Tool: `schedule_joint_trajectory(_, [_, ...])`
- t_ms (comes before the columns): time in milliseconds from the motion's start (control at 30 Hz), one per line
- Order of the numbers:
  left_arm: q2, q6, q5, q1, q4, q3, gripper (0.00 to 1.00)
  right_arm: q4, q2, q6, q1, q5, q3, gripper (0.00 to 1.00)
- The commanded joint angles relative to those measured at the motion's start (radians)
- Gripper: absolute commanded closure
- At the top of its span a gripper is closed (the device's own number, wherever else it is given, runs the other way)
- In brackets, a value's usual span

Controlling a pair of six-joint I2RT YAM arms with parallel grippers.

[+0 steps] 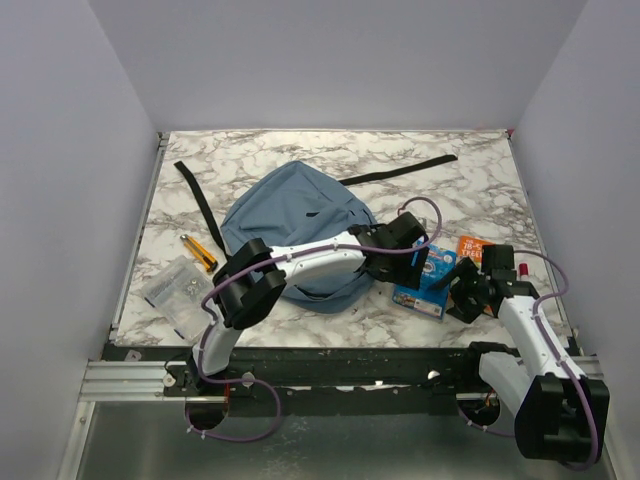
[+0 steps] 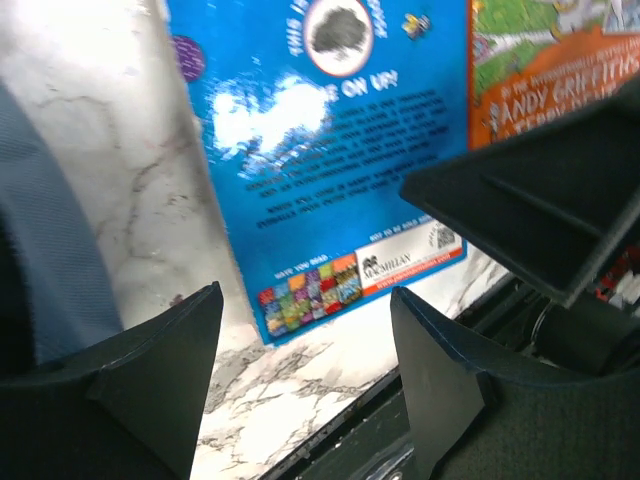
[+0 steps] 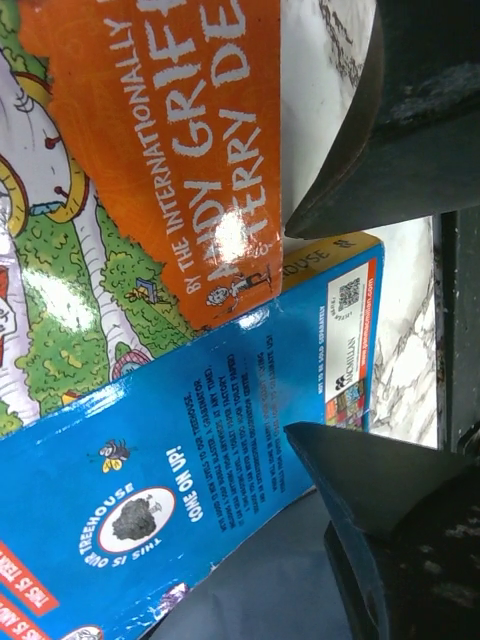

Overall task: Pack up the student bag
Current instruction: Pick up the book from the center of the board.

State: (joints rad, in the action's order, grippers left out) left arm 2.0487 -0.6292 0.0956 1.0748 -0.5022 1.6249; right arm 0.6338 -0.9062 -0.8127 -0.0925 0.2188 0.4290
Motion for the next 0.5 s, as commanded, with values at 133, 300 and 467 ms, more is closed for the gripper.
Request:
schedule_joint_trajectory(133, [0.095,-0.110,0.056,-0.044,-0.025,0.049,0.32,-0.088,-0.035,-0.010,0.001,0.049,-0.037,0.44])
schedule_joint_trajectory(300, [0.139,-0.124,0.117,-0.060,-0.029,0.075,0.38,-0.090,-0.035,-0.004,0.001,0.051,-0.035,0.45])
schedule_joint_trajectory(467, [0.115,-0.117,0.072,-0.062,-0.029,0.049,0.38,-0.092,-0.037,0.000,0.000,0.053,-0.035,0.45])
